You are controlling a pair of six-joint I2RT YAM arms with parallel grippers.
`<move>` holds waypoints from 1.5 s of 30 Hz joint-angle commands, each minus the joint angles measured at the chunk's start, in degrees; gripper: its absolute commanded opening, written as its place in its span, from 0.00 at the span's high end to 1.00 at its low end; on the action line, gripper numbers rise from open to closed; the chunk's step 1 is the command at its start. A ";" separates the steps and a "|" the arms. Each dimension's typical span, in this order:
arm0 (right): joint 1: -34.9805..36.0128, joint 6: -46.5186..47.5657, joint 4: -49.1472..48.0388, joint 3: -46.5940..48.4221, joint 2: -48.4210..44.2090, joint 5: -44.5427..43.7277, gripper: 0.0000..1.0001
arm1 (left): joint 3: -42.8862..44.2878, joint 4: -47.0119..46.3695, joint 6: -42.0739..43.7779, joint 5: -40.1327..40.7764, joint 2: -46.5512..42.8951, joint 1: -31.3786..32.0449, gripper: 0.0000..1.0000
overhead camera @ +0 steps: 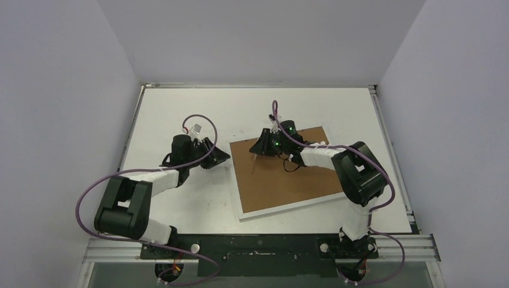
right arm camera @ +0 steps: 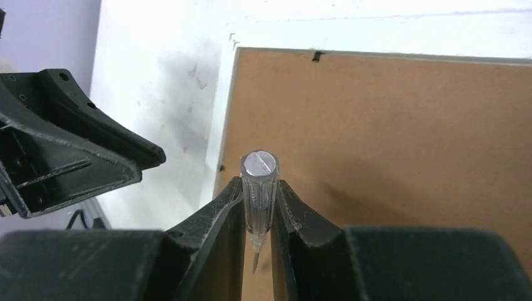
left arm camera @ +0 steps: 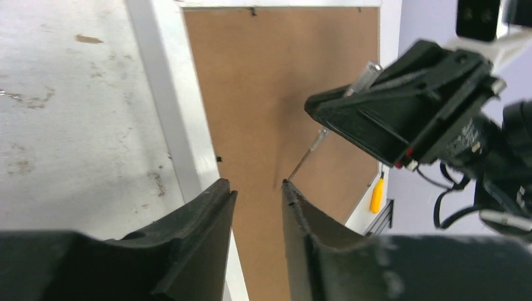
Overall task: Take the photo out of the frame
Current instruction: Release the photo frame item from the photo frame, then adjust the screwdriver.
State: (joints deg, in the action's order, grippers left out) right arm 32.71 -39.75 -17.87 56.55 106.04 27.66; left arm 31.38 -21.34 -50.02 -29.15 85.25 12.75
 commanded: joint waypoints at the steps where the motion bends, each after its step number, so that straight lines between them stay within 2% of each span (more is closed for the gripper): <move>1: 0.10 -2.88 -5.05 0.33 -5.36 5.05 0.95 | -1.77 -0.50 4.51 0.53 -7.89 3.72 0.64; 7: -0.07 -4.71 -3.94 0.40 -7.95 6.24 0.95 | -2.41 0.75 11.72 9.00 -16.35 12.63 0.45; 13: 0.37 -7.51 -4.62 -0.54 -11.53 7.87 0.95 | 1.37 4.37 17.96 15.68 -18.18 18.27 0.41; 19: 1.15 -8.28 -4.07 -1.19 -14.52 8.28 0.95 | 4.52 5.61 19.91 17.13 -15.28 20.73 0.45; 27: 2.16 -7.46 -2.32 -1.12 -15.83 7.96 0.95 | 6.55 4.61 21.51 15.08 -12.96 22.42 0.60; 33: 1.94 -5.31 1.67 -0.53 -16.59 8.25 0.93 | 3.41 1.30 29.10 20.45 -15.19 25.42 0.91; 34: 1.92 -4.47 2.64 -0.47 -16.89 8.33 0.91 | 2.60 0.68 30.53 21.21 -15.87 25.68 0.98; 35: 1.73 -3.79 3.71 -0.50 -17.38 8.33 0.88 | 2.01 0.38 31.81 22.18 -16.50 25.76 1.00; 36: 1.37 -2.97 4.97 -0.48 -17.81 8.39 0.79 | 1.58 0.54 32.94 23.08 -17.05 25.89 1.00; 39: 0.23 0.09 9.85 -0.06 -19.08 9.84 0.43 | 1.32 1.94 38.19 23.11 -18.02 26.07 1.00; 40: -0.40 1.47 12.13 0.53 -19.56 10.54 0.36 | 1.28 2.32 39.75 22.84 -18.21 26.26 1.00; 42: -1.71 4.90 18.29 2.43 -20.25 11.83 0.27 | 0.88 2.54 42.55 21.48 -18.52 26.68 1.00; 45: -4.46 10.81 30.45 6.81 -19.88 15.00 0.24 | -0.36 1.55 45.64 19.88 -18.71 27.56 1.00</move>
State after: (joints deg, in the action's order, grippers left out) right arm 31.29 -37.98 -1.61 57.12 88.49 38.28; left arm 32.21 -17.04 -11.90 -7.79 68.31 39.03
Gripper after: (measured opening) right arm 0.745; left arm 0.021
